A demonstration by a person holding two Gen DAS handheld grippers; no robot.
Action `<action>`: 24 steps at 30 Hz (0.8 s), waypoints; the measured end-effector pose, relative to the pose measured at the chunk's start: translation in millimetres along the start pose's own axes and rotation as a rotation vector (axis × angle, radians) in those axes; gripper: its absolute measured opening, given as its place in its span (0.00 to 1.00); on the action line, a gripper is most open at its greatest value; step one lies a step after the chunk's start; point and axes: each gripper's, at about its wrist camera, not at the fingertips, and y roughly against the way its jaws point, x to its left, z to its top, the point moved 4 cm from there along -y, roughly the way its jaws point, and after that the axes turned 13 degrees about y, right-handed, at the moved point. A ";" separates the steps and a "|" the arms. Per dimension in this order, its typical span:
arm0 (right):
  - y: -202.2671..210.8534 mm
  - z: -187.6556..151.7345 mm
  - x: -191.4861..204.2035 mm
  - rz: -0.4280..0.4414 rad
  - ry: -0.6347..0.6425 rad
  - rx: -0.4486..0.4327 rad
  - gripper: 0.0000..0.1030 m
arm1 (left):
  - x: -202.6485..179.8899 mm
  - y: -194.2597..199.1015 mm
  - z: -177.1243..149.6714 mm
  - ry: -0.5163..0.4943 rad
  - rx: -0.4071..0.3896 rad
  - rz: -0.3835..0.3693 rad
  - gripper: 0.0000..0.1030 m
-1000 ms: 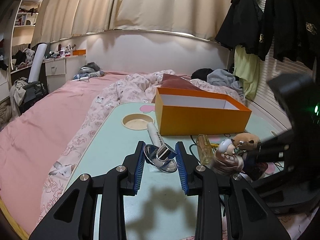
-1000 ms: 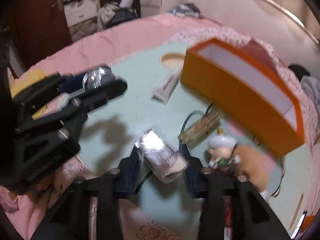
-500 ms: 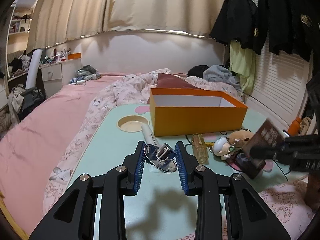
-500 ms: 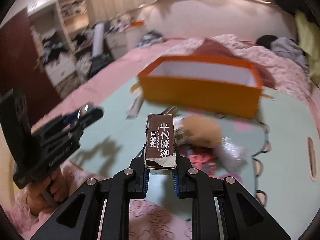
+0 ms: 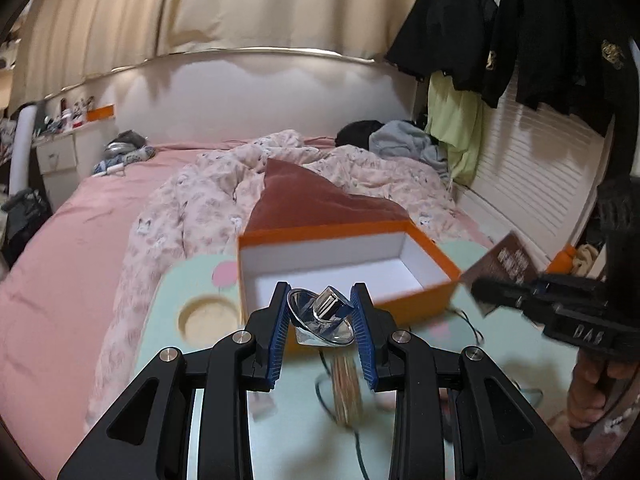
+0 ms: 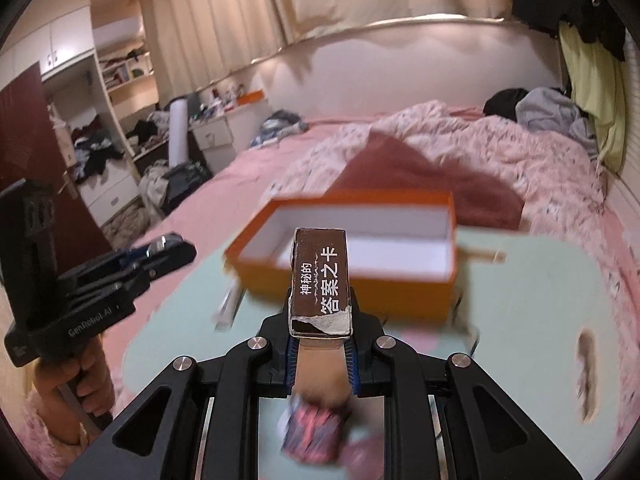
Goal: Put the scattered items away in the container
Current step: 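Drop the ring into the box with the left gripper while the right gripper places the carton inside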
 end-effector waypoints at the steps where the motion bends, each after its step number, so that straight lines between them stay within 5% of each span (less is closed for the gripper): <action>1: -3.5 8.0 -7.5 -0.008 -0.004 -0.003 0.18 | -4.2 -11.1 8.5 -0.005 0.016 0.007 0.31; 6: -37.4 42.2 -46.1 -0.073 -0.028 0.020 0.18 | -3.0 -72.2 35.5 0.073 0.138 -0.054 0.31; 13: -95.2 35.3 -69.8 -0.053 -0.100 0.145 0.18 | -4.4 -121.4 32.6 0.150 0.223 -0.067 0.31; 16: -106.2 33.0 -73.7 -0.067 -0.108 0.176 0.20 | 0.6 -134.5 29.2 0.187 0.259 -0.008 0.50; 17: -106.1 32.0 -73.3 -0.073 -0.114 0.175 0.26 | 2.4 -135.0 28.4 0.196 0.263 -0.007 0.60; 20: -95.6 34.9 -75.7 -0.084 -0.131 0.135 0.58 | 10.7 -125.0 28.4 0.219 0.240 -0.019 0.62; 24: -64.4 43.5 -69.8 -0.096 -0.118 0.051 0.64 | 27.0 -96.5 35.3 0.267 0.224 -0.065 0.63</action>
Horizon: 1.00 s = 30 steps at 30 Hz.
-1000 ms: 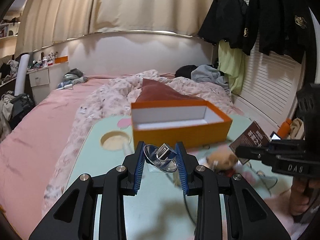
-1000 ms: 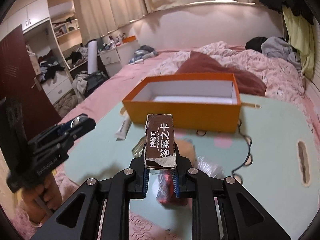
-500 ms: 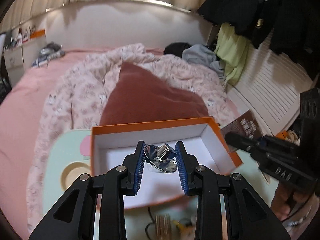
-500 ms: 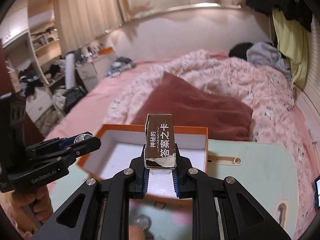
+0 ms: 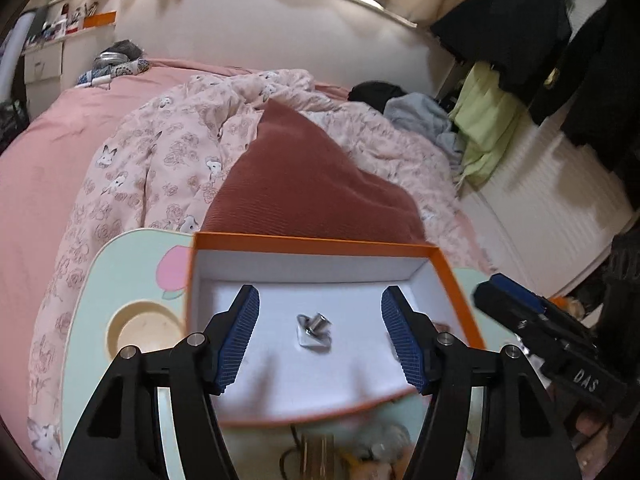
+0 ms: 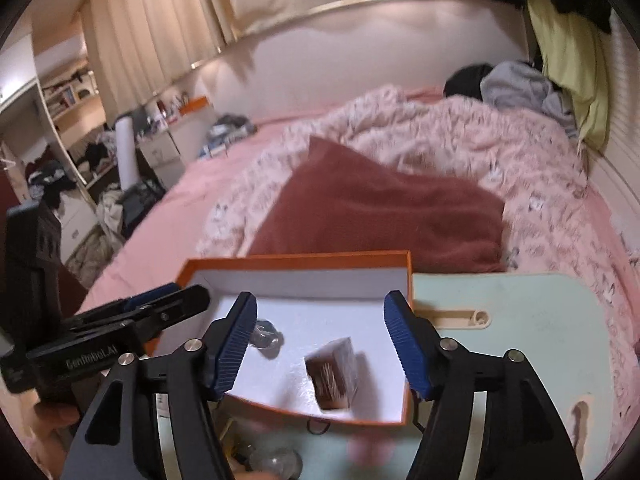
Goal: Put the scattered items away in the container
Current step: 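Drop the ring into the box with the left gripper while the right gripper places the carton inside, then grasp the white lotion tube with the left gripper while the right gripper grasps the clear wrapped ball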
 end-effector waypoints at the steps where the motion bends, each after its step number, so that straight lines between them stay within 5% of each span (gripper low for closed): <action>1: 8.7 1.2 0.6 0.006 -0.001 -0.022 0.65 | 5.9 11.3 -0.8 0.007 -0.008 0.002 0.63; 6: 74.4 -24.2 5.8 0.026 -0.015 -0.169 0.67 | 51.7 46.7 -33.9 -0.036 -0.043 0.166 0.72; 8: 89.3 -38.4 6.5 0.013 -0.010 -0.201 0.69 | 64.9 45.6 -49.1 -0.038 -0.034 0.174 0.72; 16: 88.8 -92.9 21.4 0.056 -0.044 -0.176 0.70 | 92.2 5.2 -75.2 -0.001 0.012 0.245 0.69; 19: 73.9 -98.9 24.6 0.081 -0.046 -0.118 0.69 | 91.7 3.3 -77.6 -0.023 0.006 0.262 0.62; 24: 69.8 -106.2 25.9 0.093 -0.063 -0.106 0.70 | 82.1 -0.9 -80.1 -0.078 0.018 0.284 0.20; 30: 68.5 -110.2 26.2 0.069 -0.054 -0.086 0.70 | 81.1 10.6 -92.0 -0.097 -0.020 0.256 0.19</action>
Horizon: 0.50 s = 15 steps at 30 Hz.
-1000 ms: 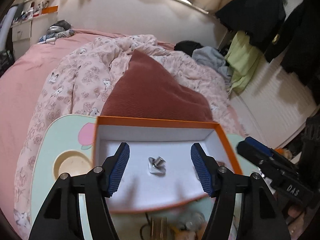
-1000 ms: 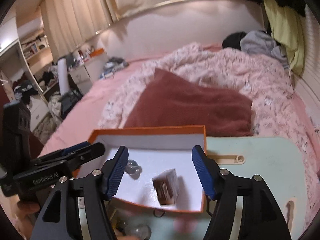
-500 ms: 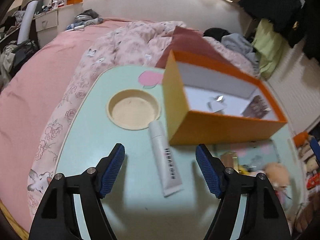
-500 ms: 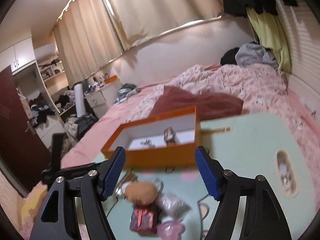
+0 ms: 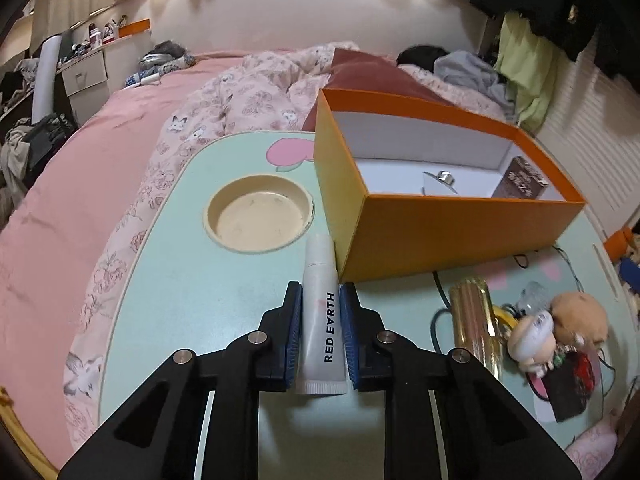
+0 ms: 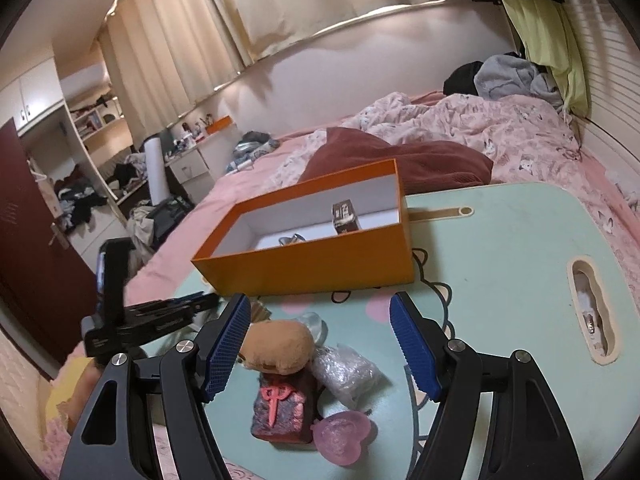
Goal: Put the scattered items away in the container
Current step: 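Grasp the white lotion tube with the left gripper while the right gripper grasps the clear wrapped ball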
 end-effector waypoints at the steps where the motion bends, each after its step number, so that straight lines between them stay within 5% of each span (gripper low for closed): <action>1: -0.8 -2.2 -0.7 -0.007 0.003 0.007 0.70 | 3.2 8.3 -2.0 0.022 -0.023 -0.028 0.19; 10: -28.7 -23.8 -19.8 -0.059 -0.059 0.142 0.68 | 9.2 74.2 -43.9 0.057 -0.186 -0.180 0.19; 15: -36.3 -28.5 -6.7 -0.111 0.032 0.195 0.60 | -1.6 81.8 -50.1 0.006 -0.216 -0.181 0.20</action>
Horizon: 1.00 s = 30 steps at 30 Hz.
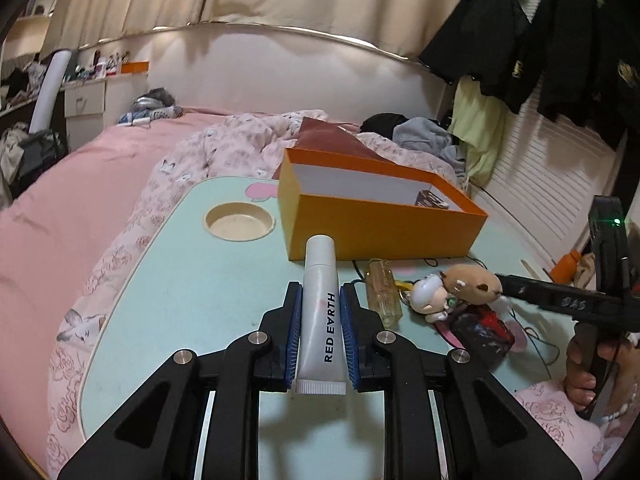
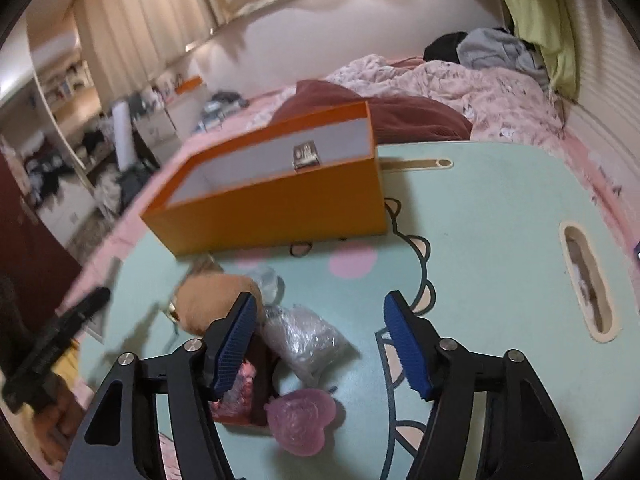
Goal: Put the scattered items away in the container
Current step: 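Grasp the white lotion tube with the left gripper while the right gripper grasps the clear wrapped ball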
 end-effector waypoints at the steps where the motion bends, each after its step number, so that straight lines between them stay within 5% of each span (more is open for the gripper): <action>1: -3.0 -1.7 2.1 -0.013 0.010 0.017 0.49 | -0.3 0.2 -0.8 -0.001 0.002 0.000 0.20; 5: -16.1 -7.9 13.8 -0.031 0.069 0.080 0.27 | 0.3 -2.1 -1.6 0.003 0.012 0.003 0.20; 9: -14.8 -9.3 16.5 -0.059 0.087 0.071 0.26 | -2.5 1.4 -0.4 0.000 -0.006 0.004 0.20; 13: 9.1 -7.6 13.0 -0.122 0.069 -0.029 0.26 | -6.2 9.5 -0.7 0.015 -0.017 -0.022 0.20; 17: 35.2 -3.0 32.1 -0.109 0.129 -0.137 0.26 | -20.4 19.5 -3.3 0.088 0.032 -0.177 0.20; 23: 43.9 -0.2 70.2 -0.066 0.295 -0.163 0.26 | -56.0 24.9 -16.6 -0.077 -0.003 -0.129 0.20; 30: 36.6 -3.1 63.1 -0.044 0.269 -0.134 0.26 | -56.1 22.7 -16.8 -0.074 0.008 -0.128 0.20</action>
